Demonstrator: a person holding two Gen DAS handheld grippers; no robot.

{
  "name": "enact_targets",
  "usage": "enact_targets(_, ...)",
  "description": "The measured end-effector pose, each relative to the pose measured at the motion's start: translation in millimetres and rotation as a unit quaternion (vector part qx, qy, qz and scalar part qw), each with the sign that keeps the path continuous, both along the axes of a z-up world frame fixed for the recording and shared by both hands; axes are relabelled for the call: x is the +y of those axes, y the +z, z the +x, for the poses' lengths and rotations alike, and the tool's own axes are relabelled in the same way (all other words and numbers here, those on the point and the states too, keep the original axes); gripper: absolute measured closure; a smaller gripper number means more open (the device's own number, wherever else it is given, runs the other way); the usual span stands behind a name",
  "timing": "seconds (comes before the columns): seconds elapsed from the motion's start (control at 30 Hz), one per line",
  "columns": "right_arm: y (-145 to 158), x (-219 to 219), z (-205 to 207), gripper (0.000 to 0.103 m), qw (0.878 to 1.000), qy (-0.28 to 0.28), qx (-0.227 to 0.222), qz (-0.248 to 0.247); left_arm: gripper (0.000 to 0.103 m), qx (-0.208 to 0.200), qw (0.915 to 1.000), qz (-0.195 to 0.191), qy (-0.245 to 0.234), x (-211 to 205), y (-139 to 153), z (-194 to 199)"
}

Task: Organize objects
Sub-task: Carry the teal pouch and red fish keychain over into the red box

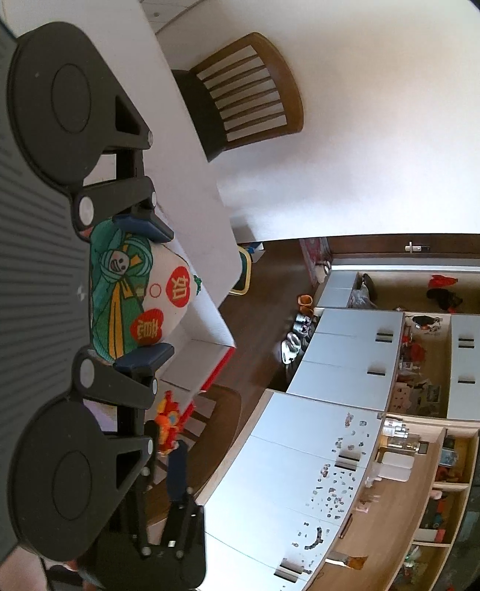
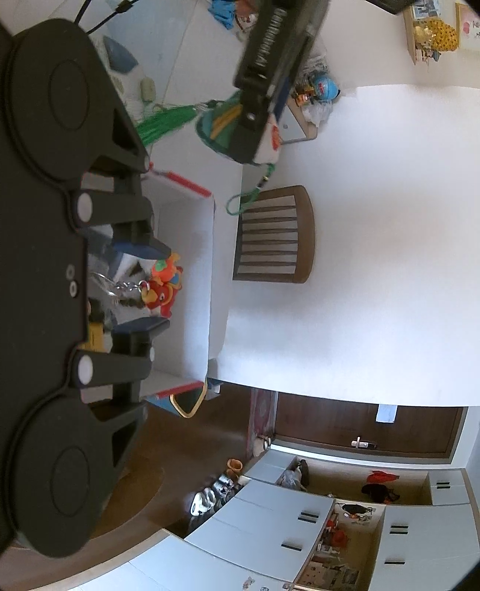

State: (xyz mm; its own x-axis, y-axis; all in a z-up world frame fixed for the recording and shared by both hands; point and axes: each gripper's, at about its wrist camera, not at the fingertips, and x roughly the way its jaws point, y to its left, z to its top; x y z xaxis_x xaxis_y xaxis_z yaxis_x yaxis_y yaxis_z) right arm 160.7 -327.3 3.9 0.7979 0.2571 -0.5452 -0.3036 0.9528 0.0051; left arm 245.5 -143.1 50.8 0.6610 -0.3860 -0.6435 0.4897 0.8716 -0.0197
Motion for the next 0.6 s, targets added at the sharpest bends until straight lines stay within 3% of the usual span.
enact_targets(0.3, -15, -12, 26, 0.071, 1.0, 0.0, 0.012, -0.009, 0.044, -0.009, 0.9999, 0.009, 0.01, -31, -4, 45)
enact_targets(0.6, -50, -4, 53, 0.071, 0.998, 0.007, 0.04, -0.04, 0.044, 0.02, 0.9991, 0.037, 0.004, -63, -48, 83)
